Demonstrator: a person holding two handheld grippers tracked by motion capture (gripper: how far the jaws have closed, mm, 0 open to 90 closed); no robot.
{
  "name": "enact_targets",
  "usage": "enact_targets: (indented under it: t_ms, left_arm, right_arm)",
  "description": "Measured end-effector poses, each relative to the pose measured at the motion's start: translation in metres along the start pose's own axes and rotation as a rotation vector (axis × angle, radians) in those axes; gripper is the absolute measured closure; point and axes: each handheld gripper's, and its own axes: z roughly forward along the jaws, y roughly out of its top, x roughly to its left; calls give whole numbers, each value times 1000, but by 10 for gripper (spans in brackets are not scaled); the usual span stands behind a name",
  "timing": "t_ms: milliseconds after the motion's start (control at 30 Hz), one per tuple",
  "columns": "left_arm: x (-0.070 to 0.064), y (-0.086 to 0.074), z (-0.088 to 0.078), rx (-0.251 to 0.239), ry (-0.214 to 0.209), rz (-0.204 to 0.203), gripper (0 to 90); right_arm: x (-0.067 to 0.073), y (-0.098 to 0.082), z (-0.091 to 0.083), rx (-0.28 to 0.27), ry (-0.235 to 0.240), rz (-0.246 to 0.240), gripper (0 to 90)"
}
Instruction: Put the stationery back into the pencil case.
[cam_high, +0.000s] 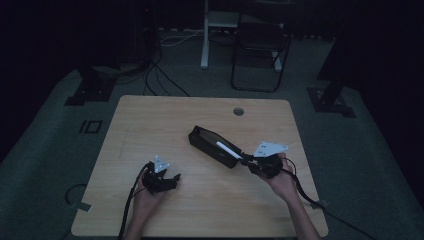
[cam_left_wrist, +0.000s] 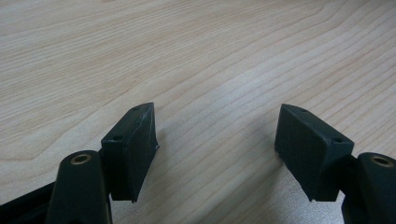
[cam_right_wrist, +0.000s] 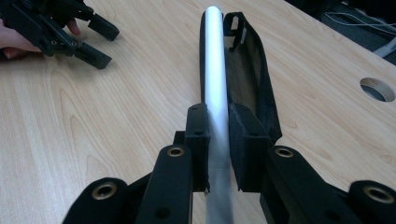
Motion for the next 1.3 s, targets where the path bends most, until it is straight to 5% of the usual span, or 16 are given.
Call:
enact_targets:
  t_ms: [1300]
  left_arm:
    - [0, 0, 0, -1, 0, -1, 300]
  right_arm:
    - [-13, 26, 9, 5, -19, -14, 789]
